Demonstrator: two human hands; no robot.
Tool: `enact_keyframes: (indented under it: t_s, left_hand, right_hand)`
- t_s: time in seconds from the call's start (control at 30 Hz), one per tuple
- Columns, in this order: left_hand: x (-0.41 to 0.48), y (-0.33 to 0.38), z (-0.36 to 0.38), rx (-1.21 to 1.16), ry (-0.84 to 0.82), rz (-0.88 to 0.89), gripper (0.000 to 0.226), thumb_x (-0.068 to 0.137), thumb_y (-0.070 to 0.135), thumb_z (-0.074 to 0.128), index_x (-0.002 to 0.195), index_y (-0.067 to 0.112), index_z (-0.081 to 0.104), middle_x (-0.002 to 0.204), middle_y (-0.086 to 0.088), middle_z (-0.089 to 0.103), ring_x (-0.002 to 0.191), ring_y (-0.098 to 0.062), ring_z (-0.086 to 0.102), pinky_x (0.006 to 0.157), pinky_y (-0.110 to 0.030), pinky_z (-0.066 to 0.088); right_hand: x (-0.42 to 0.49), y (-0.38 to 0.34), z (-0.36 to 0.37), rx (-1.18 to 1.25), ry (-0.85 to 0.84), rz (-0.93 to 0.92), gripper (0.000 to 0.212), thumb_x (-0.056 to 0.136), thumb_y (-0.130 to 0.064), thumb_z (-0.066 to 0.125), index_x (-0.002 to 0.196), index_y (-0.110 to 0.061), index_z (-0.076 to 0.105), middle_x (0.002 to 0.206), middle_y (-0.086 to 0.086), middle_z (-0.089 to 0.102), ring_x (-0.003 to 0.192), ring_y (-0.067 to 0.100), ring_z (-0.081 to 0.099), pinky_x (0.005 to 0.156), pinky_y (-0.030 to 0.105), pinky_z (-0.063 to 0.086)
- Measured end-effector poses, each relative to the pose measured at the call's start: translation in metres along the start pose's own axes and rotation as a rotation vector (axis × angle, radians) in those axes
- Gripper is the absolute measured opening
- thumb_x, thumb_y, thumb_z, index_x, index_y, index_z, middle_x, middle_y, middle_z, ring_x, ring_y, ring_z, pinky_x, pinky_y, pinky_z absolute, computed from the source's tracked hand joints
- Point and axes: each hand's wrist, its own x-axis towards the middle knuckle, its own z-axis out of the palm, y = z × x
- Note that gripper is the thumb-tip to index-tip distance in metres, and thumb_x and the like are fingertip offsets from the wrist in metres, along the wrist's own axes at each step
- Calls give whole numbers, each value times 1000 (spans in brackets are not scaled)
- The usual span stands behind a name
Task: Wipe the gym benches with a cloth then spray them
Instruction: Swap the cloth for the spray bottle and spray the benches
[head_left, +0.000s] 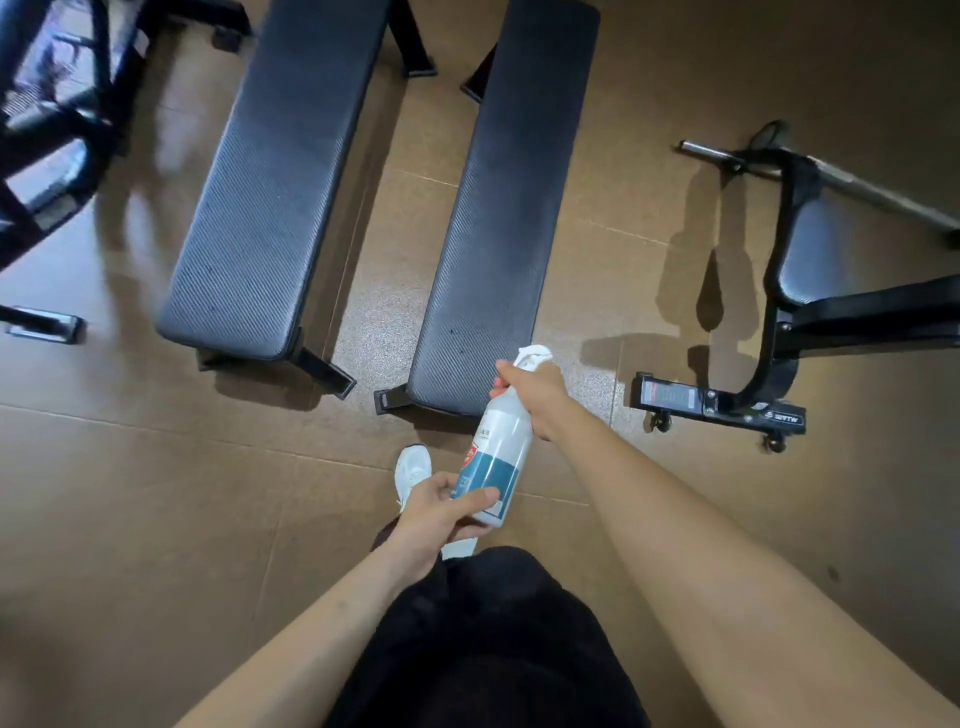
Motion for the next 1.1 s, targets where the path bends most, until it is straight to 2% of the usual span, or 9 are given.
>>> enact_keyframes:
  t_s: [0.1, 0.4, 0.57, 0.67, 0.73, 0.8, 0.93, 1.03, 1.1]
  left_hand:
    - [13, 16, 13, -44, -32, 37, 74, 67, 28, 96, 121, -1, 57, 113, -20, 75, 102, -33, 75, 98, -50, 57]
    - [49, 75, 74, -97, -46, 102, 62, 71, 25, 87, 120, 0, 58, 114, -19, 74, 102, -31, 76, 87, -41, 63]
    - [79, 96, 130, -89, -19, 132, 72, 65, 31, 89, 121, -1, 58, 111, -20, 75, 99, -32, 76, 93, -47, 60]
    - [99, 108, 176, -52, 49, 163, 74, 64, 31, 95, 119, -4, 59, 114, -26, 73, 99, -36, 73, 95, -50, 57]
    - [112, 117, 212, -30, 78, 176, 61, 69, 30, 93, 113, 1, 62, 113, -24, 74, 99, -34, 73, 99, -51, 54]
    - [123, 123, 249, -6, 104, 187, 45, 78, 26, 88, 108, 6, 62, 112, -20, 75, 97, -28, 73, 96, -45, 56]
    - [142, 135, 320, 11, 152, 206, 52, 75, 31, 89, 112, 4, 62, 116, -17, 75, 98, -22, 75, 78, -27, 56]
    - [153, 149, 359, 6, 153, 199, 46, 84, 21, 83, 120, 1, 62, 115, -13, 76, 109, -27, 73, 88, -32, 59]
    - [159, 161, 376, 12, 154, 207, 46, 84, 22, 84, 119, 2, 62, 114, -12, 77, 110, -29, 73, 93, -35, 59]
  right_hand:
    - [10, -29, -6, 3, -45, -54, 14, 91, -15, 74, 97, -15, 62, 90, 9, 70, 61, 18, 71, 57, 33, 58]
    - [54, -105, -36, -6, -23, -110, 21, 95, -12, 67, 80, -12, 52, 67, 9, 59, 45, 13, 57, 49, 27, 51]
    - [87, -144, -75, -41, -124, -159, 13, 93, -12, 70, 97, -12, 58, 84, 8, 65, 48, 13, 65, 49, 28, 53]
    - [111, -170, -111, -15, -126, -182, 16, 93, -17, 71, 90, -11, 57, 75, 9, 64, 46, 14, 61, 53, 31, 54]
    - [123, -189, -139, -17, -133, -199, 20, 94, -19, 71, 85, -11, 55, 69, 10, 62, 43, 14, 59, 50, 30, 52]
    - [132, -209, -167, -55, -168, -226, 21, 95, -19, 70, 84, -10, 54, 67, 9, 61, 41, 13, 60, 45, 27, 51]
    - [138, -253, -219, -73, -329, -307, 12, 95, -9, 68, 92, -8, 57, 78, 10, 62, 41, 13, 61, 44, 23, 52]
    - [145, -280, -248, -93, -369, -341, 11, 93, -3, 68, 98, -4, 58, 79, 10, 61, 42, 15, 61, 43, 23, 51]
    - [152, -294, -261, -105, -353, -358, 11, 94, -5, 67, 88, -4, 58, 72, 11, 61, 40, 13, 59, 43, 24, 51]
